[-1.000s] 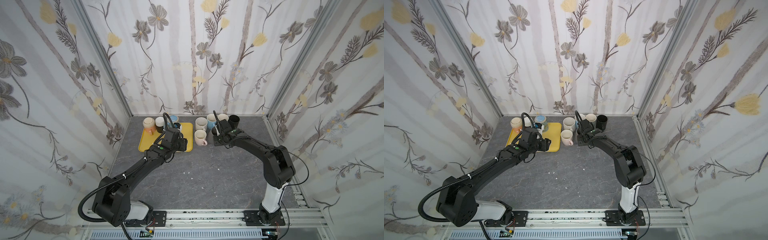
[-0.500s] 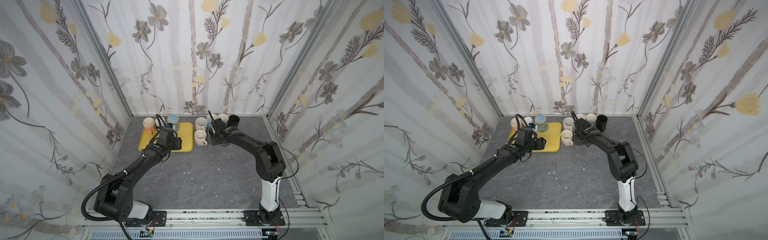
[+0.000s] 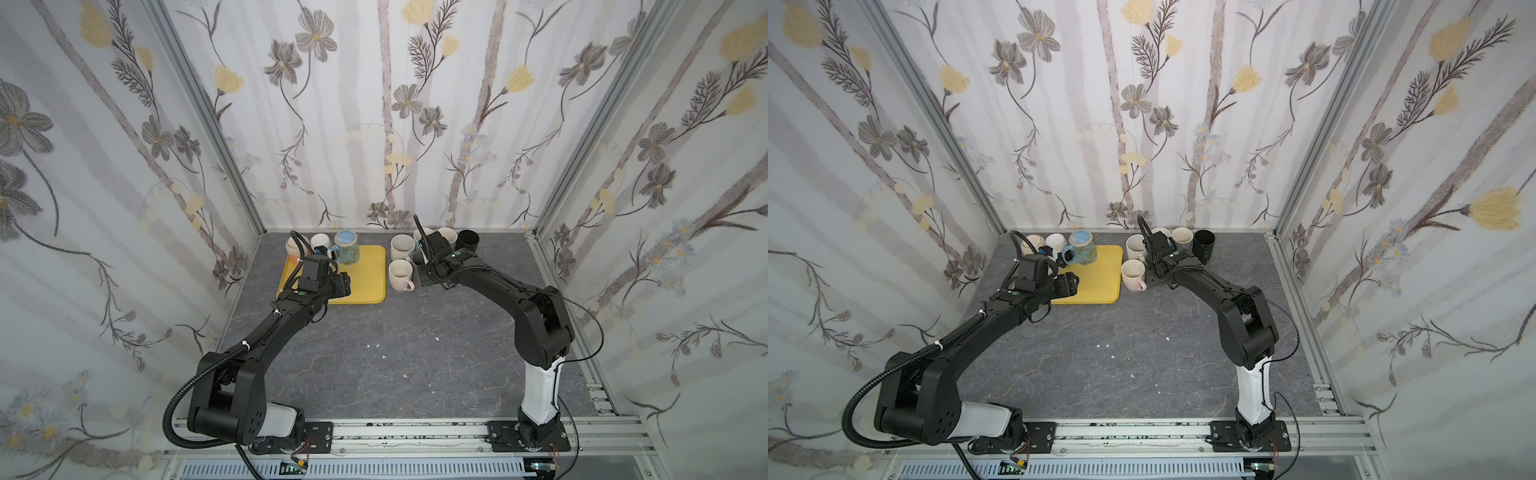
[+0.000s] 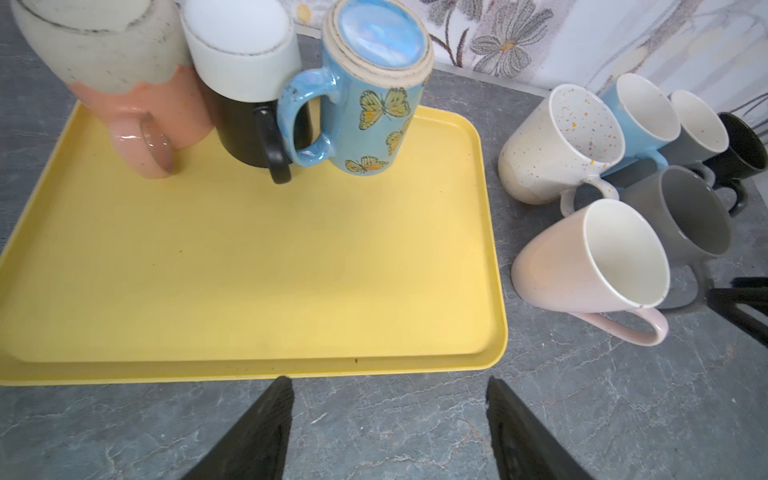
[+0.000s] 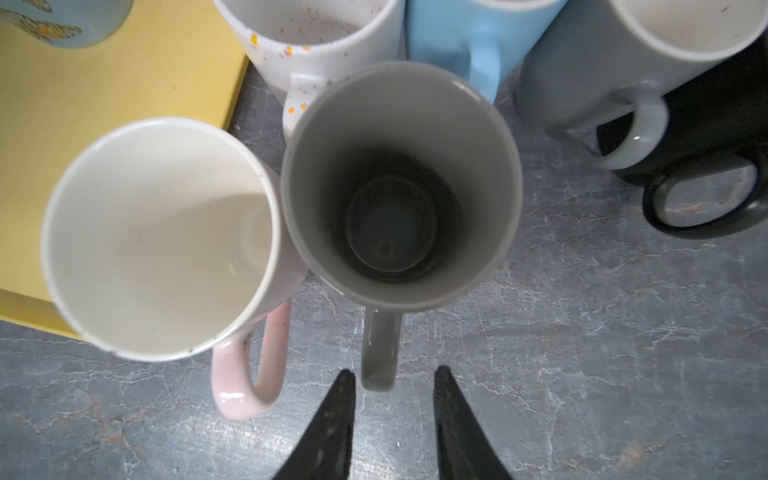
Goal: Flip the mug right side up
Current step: 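Open the right gripper while the left reaches the upside-down blue butterfly mug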
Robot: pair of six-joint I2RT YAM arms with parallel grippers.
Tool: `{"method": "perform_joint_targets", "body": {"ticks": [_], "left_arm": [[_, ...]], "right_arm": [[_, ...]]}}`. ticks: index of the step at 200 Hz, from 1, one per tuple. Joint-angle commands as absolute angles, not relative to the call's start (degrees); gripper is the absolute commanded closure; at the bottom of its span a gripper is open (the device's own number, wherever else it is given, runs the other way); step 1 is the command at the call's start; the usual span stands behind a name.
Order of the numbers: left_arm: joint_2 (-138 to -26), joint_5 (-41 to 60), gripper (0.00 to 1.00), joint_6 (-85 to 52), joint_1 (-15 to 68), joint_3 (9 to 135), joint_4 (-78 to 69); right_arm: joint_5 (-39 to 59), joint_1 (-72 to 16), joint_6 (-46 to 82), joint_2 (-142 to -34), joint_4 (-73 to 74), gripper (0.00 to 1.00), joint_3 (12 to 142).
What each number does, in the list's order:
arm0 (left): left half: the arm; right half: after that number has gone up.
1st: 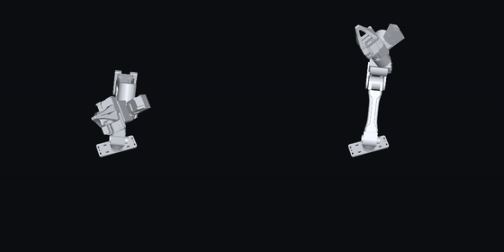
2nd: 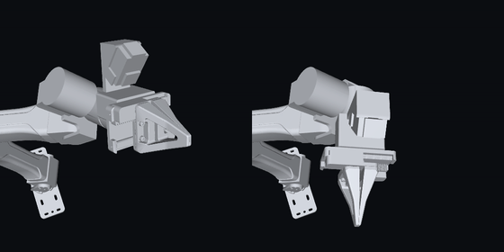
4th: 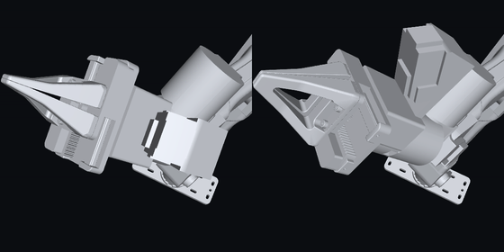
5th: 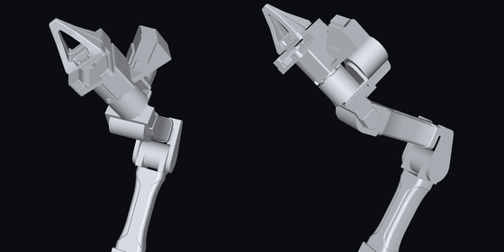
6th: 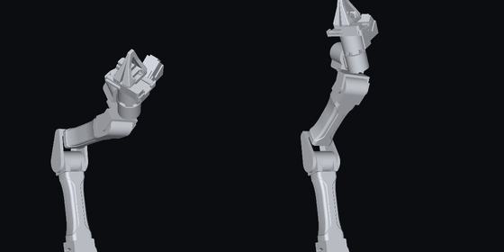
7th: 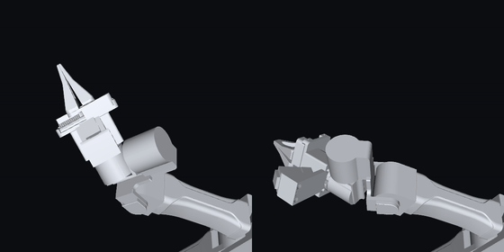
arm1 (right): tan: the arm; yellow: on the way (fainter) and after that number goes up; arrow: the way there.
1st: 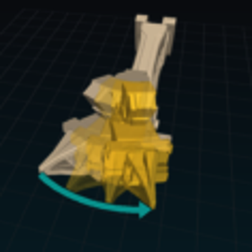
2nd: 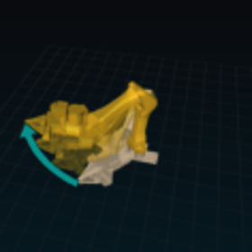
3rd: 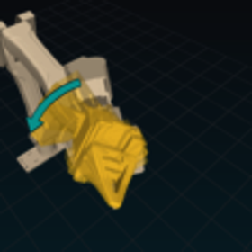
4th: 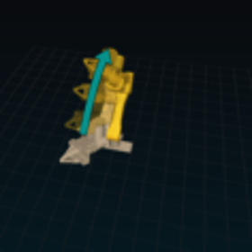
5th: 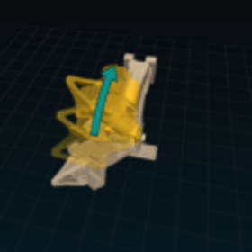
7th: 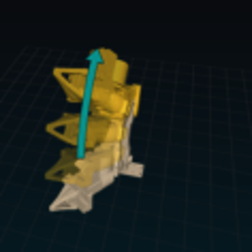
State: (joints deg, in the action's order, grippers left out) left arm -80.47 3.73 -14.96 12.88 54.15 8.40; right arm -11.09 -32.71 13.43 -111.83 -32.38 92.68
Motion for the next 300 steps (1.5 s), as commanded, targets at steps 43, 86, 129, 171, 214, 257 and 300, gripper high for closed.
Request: {"method": "perform_joint_targets", "body": {"ticks": [43,86,129,171,214,257,300], "left_arm": [[-93.16,2.55,0.28,-10.67,10.81,73.56,7.5],[-108.61,3.67,0.28,-10.47,10.35,93.58,12.96],[-123.56,4.7,0.28,-10.85,9.39,111.9,21.62],[-134.66,6.6,0.28,-10.33,7.76,126.24,28.79],[-141.93,11.14,0.31,-11.21,7.84,135.58,34.69],[-140.25,13.41,0.33,-13.58,8.16,131.32,36.06],[-130.74,13.59,0.34,-16.65,10.14,115.63,32.17]], "right_arm": [[-13.14,-33.62,15.25,-105.14,-34.97,0.66,90.87],[-11.96,-36.28,16.85,-100.51,-34.91,0.65,88.43],[-5.76,-38.83,18.58,-100.74,-31.8,0.63,88.75],[0.9,-39.88,20.9,-103.76,-29.34,0.62,91.41],[1.14,-39.91,21.18,-105.39,-29.27,0.62,93.64],[1.38,-39.86,20.84,-106.37,-29.26,0.62,95.05],[2.74,-39.88,20.83,-107.97,-28.94,0.61,97.04]]}}
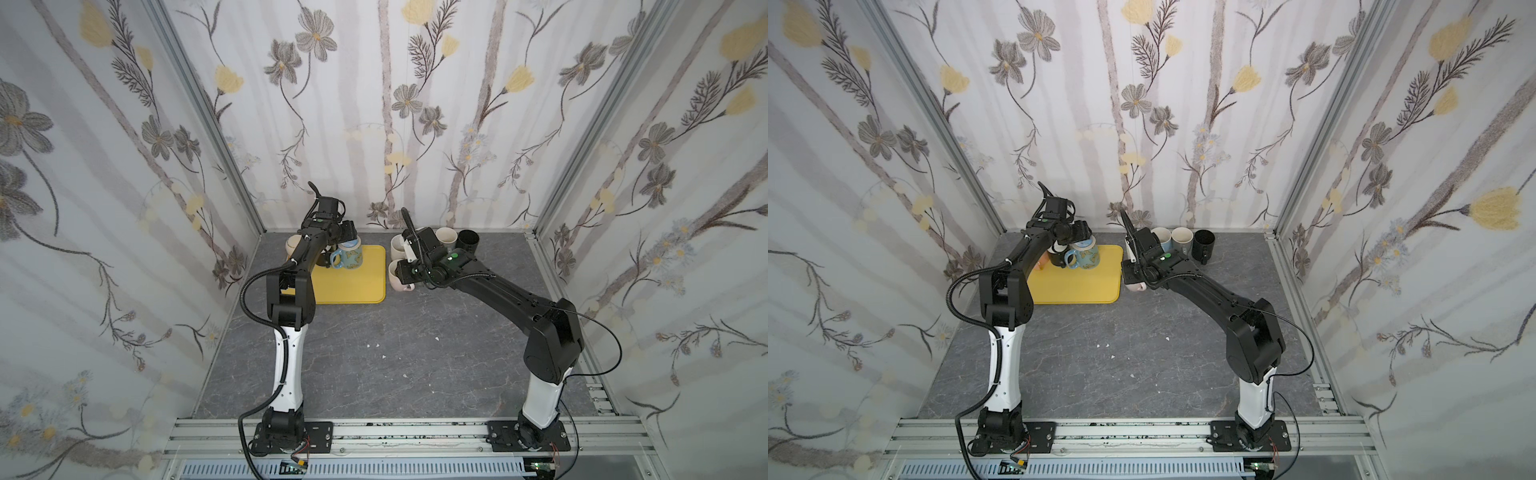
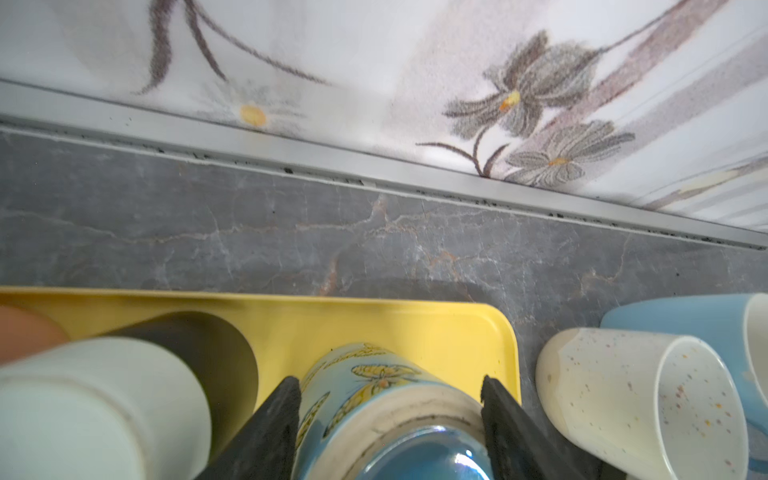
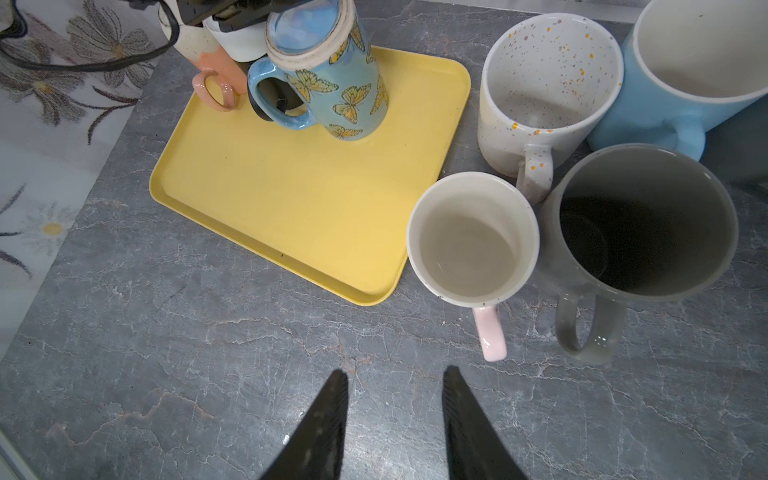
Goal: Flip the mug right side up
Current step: 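Open the right gripper while the left reaches the upside-down blue butterfly mug, then grasp the upside-down blue butterfly mug on the tray with the left gripper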
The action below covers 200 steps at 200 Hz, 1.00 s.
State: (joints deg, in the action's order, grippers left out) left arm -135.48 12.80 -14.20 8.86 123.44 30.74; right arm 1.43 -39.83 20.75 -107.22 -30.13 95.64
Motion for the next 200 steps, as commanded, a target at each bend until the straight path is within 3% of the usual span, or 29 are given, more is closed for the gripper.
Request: {"method": "perform_joint_targets", "body": {"ticks": [1,45,82,119,172,200], "left_arm": [[-130.32,13.56,0.34,-16.76,10.21,115.03,31.86],[-113.63,8.98,0.32,-20.27,14.11,89.86,19.16],[-106.02,5.27,0.29,-12.4,12.84,84.12,18.62],[-97.93,14.16,0.27,2.42,9.52,72.25,12.37],[-88.5,21.82,0.27,22.64,9.57,61.02,14.49],[-89.81,19.9,0.26,26.92,10.01,61.33,18.54]], "right_arm": [[2.82,-39.89,20.83,-107.99,-28.97,0.61,97.08],[4.8,-39.86,21.27,-108.89,-28.6,0.61,97.73],[6.24,-39.8,21.38,-109.82,-28.65,0.61,97.78],[6.1,-39.67,22.28,-110.68,-28.13,0.61,99.21],[4.42,-39.45,22.15,-109.34,-28.5,0.6,97.79],[4.87,-39.33,22.23,-108.83,-28.22,0.6,96.34]]}}
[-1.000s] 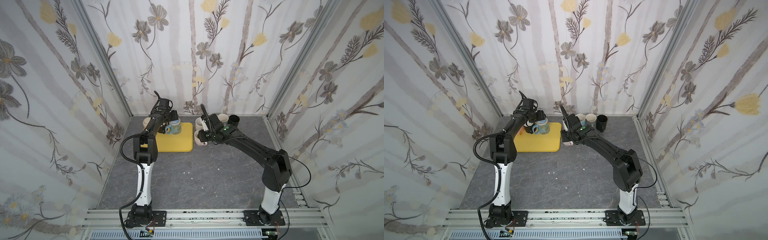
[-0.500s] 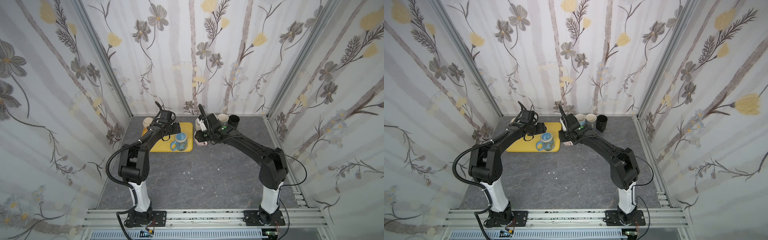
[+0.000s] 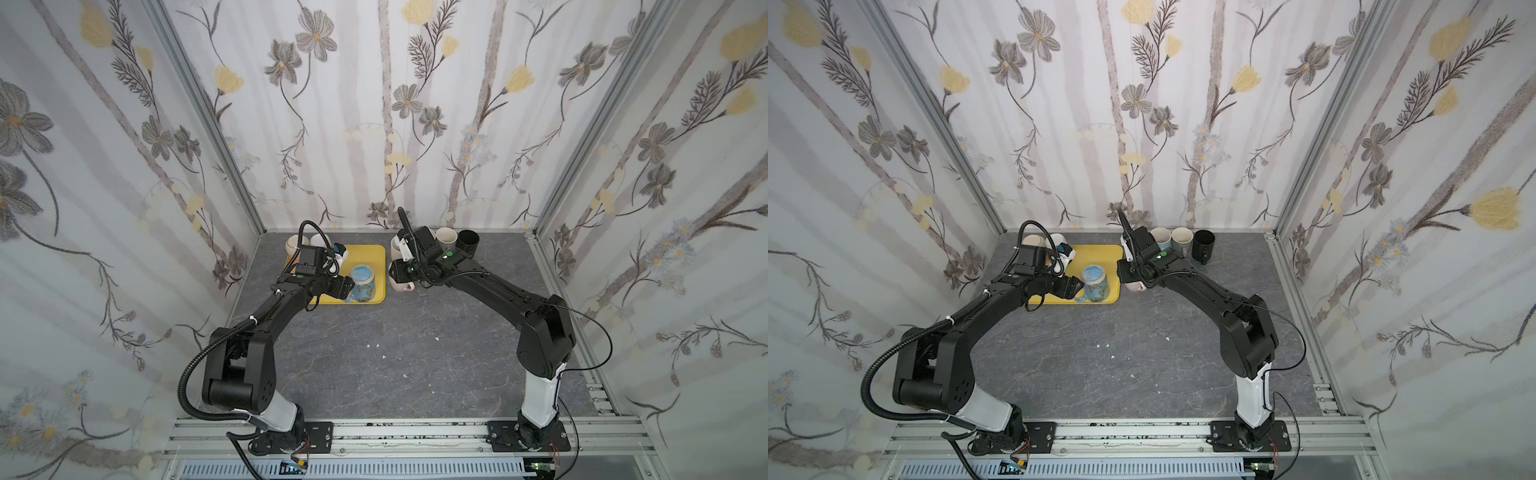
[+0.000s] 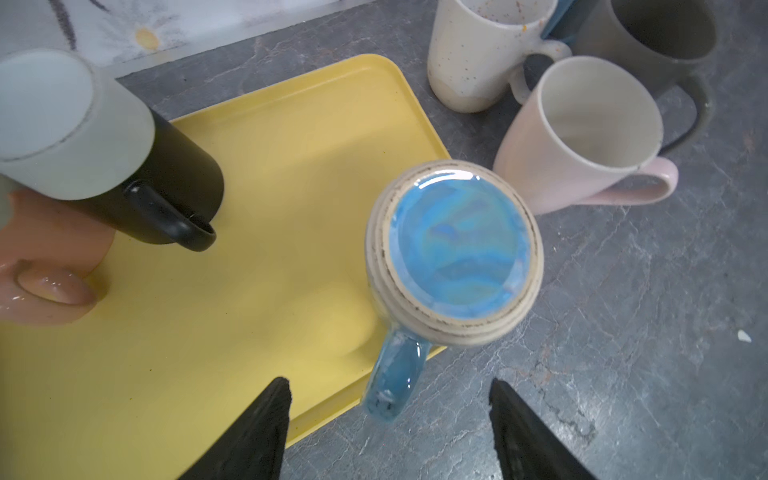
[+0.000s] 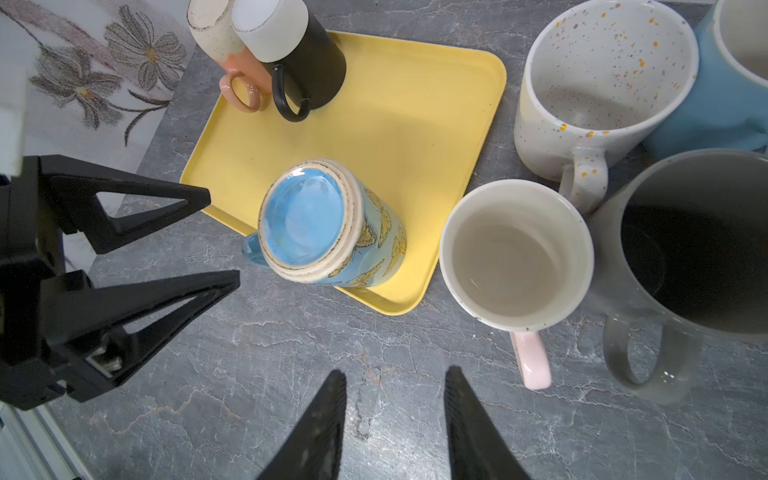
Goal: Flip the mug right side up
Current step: 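Grasp the upside-down blue butterfly mug on the tray with the left gripper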
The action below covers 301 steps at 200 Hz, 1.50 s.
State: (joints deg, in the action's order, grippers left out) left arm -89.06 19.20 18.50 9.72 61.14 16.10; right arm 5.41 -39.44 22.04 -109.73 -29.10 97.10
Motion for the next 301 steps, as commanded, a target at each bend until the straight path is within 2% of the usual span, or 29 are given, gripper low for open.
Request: {"method": "perform_joint_targets", "body": {"ticks": [1,59,114,159,211,260,301], "left_arm": [[-89.86,19.7,0.27,26.99,10.02,61.38,18.63],[-96.59,18.93,0.37,25.55,10.07,63.94,15.89],[-98.18,16.35,0.49,24.64,12.8,62.89,9.44],[-99.66,12.38,0.66,24.52,13.53,62.47,8.57],[-98.68,10.99,1.0,22.48,13.97,61.7,6.24],[-93.32,9.3,1.0,15.73,13.8,58.63,0.32],[-87.81,14.61,1.0,3.51,12.66,52.7,-8.0]], "right_arm": [[4.9,-39.35,22.23,-108.82,-28.17,0.6,96.2],[5.27,-39.34,22.83,-107.04,-25.91,0.59,92.47],[5.34,-39.29,22.53,-107.32,-25.66,0.59,92.11],[5.43,-39.27,22.58,-107.41,-25.42,0.59,92.2],[5.67,-39.22,22.84,-107.33,-25.07,0.59,92.37],[3.59,-39.24,23.72,-105.11,-23.26,0.59,91.36],[2.86,-38.98,26.17,-102.13,-18.6,0.59,88.25]]}}
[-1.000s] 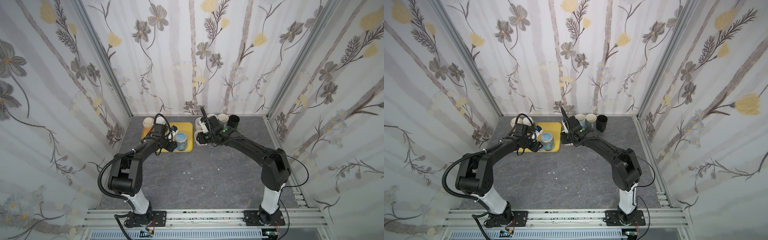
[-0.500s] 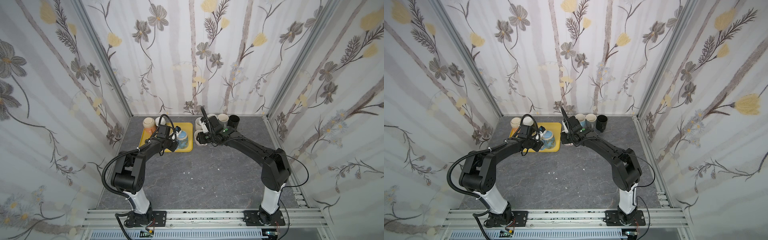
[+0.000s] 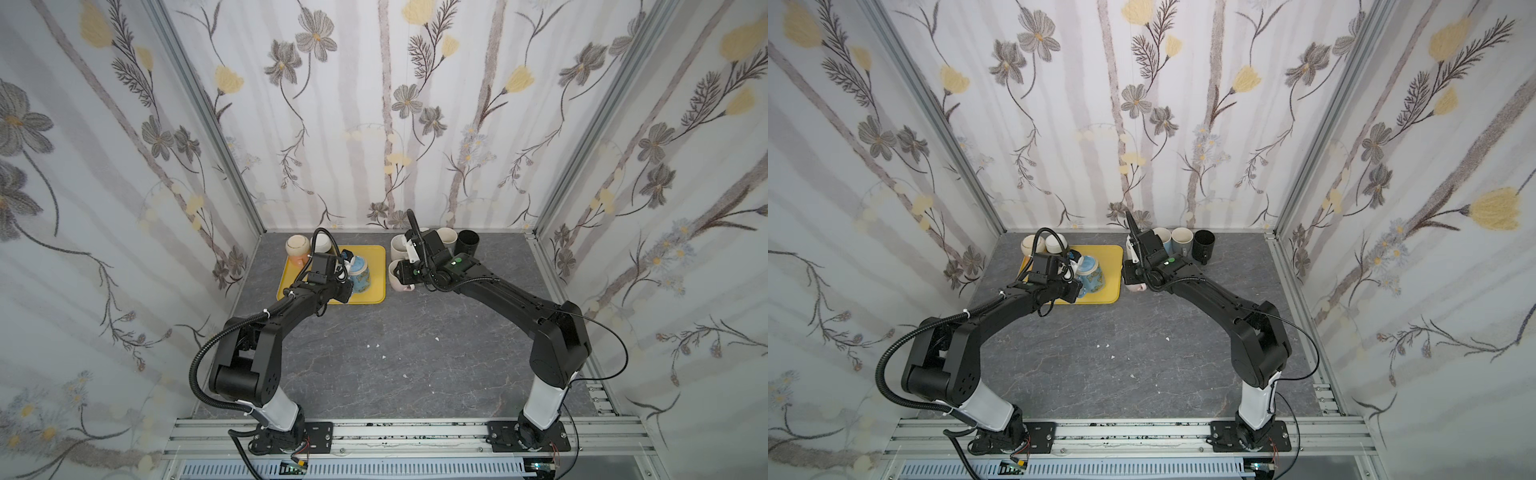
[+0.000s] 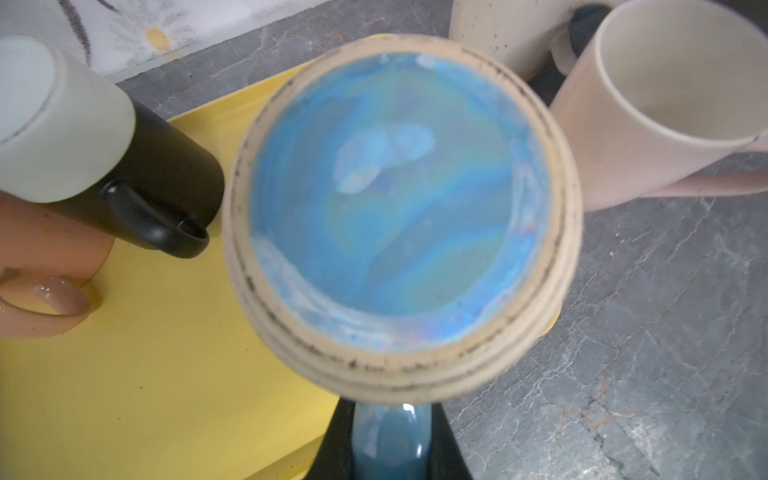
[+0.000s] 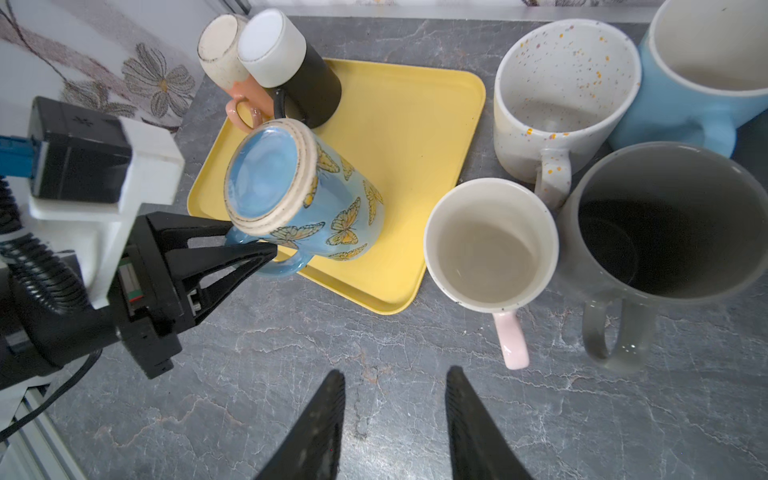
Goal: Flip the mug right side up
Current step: 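Grasp the upside-down blue butterfly mug on the tray with the left gripper, then lift the blue butterfly mug with the left gripper while the right approaches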
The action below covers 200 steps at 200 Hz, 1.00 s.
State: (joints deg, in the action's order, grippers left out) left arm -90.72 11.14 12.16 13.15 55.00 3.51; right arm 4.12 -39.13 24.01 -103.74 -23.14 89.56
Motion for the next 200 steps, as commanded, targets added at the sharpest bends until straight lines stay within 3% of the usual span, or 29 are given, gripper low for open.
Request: {"method": "perform_joint_targets", "body": {"ticks": [1,126,200], "left_arm": [[-87.68,14.69,1.0,3.25,12.66,52.59,-8.17],[-73.59,26.47,1.0,-35.91,9.67,38.12,-45.37],[-75.93,31.4,1.0,-50.87,10.52,37.54,-61.65]], "right_arm": [[2.84,-38.96,26.22,-102.09,-18.53,0.59,88.16],[12.53,-36.29,38.22,-93.26,3.3,0.59,73.46],[17.05,-36.21,41.92,-89.92,12.3,0.57,69.63]]}}
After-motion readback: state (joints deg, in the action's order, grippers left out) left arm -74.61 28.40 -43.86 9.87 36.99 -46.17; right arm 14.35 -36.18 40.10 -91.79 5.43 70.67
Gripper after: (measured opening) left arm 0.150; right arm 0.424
